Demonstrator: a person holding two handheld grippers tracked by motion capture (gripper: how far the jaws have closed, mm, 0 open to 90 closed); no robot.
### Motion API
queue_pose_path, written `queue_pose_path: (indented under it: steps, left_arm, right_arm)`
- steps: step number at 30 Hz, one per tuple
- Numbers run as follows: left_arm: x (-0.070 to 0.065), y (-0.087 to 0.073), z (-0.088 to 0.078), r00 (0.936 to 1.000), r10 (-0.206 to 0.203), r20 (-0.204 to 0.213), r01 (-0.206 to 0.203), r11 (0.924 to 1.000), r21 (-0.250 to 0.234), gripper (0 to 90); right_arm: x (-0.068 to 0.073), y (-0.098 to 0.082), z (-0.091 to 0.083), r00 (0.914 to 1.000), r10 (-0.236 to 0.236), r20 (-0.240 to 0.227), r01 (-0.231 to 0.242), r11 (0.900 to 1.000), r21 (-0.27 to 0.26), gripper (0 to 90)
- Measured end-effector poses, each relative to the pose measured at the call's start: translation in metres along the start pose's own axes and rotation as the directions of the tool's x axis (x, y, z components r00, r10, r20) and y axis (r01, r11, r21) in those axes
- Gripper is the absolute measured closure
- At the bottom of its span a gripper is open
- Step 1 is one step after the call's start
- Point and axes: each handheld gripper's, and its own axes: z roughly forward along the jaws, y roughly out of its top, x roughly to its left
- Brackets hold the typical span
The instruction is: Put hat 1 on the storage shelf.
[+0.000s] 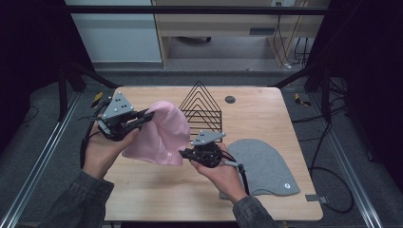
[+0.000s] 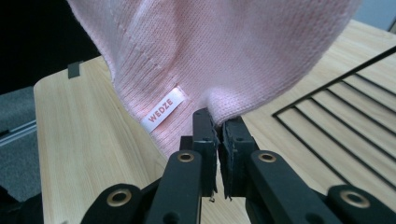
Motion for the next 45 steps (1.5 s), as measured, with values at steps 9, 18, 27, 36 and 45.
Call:
queue_pose_path:
  steps: [9,18,27,36,45]
  left_arm:
    - [0.01,0.015,0.007,0.9999,-0.012,0.001,0.012,0.9997,-0.02,82.8]
    - [0.028,0.037,0.011,0.998,-0.056,0.028,0.057,0.9972,-0.049,82.7]
    - [0.051,0.071,0.03,0.9978,-0.067,-0.001,0.066,0.9911,-0.116,82.7]
    - [0.066,0.091,0.068,0.996,-0.089,0.005,0.089,0.9873,-0.131,82.7]
    - [0.071,0.095,0.104,0.9961,-0.089,0.005,0.088,0.9883,-0.124,82.7]
  right_arm:
    - [-0.016,0.033,-0.03,0.9987,-0.049,0.012,0.049,0.998,0.028,86.4]
    - [-0.046,0.075,-0.055,0.9932,-0.098,0.063,0.094,0.994,0.062,86.5]
    - [-0.085,0.108,-0.074,0.9892,-0.067,0.13,0.067,0.998,0.006,86.6]
    - [-0.122,0.117,-0.074,0.9836,-0.012,0.18,0.018,0.999,-0.033,86.5]
    - [-0.149,0.107,-0.065,0.9707,0.016,0.24,-0.008,0.999,-0.035,86.5]
